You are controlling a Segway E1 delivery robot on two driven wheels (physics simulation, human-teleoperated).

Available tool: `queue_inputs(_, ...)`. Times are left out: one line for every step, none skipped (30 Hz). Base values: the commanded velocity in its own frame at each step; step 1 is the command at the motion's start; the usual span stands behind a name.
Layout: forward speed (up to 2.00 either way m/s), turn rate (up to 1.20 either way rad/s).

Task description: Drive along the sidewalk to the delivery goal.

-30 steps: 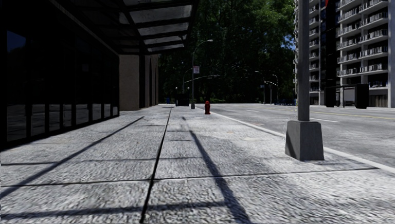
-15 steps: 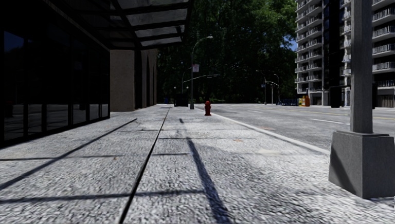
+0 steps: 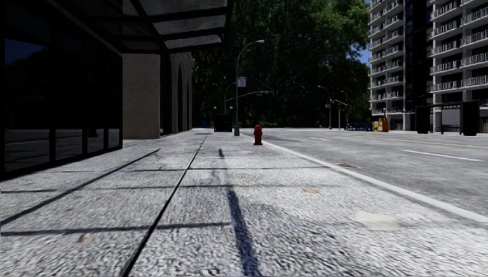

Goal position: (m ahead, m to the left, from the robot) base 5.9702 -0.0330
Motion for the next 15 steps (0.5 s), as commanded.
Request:
queue_inputs(2.00,0.00)
queue_inputs(2.00,0.00)
queue_inputs(2.00,0.00)
queue_inputs(2.00,0.00)
queue_inputs(2.00,0.00)
queue_inputs(2.00,0.00)
queue_inputs(2.00,0.00)
queue_inputs(2.00,0.00)
queue_inputs(2.00,0.00)
queue_inputs(2.00,0.00)
queue_inputs(2.00,0.00)
queue_inputs(2.00,0.00)
queue_inputs(2.00,0.00)
queue_inputs(2.00,0.00)
queue_inputs(2.00,0.00)
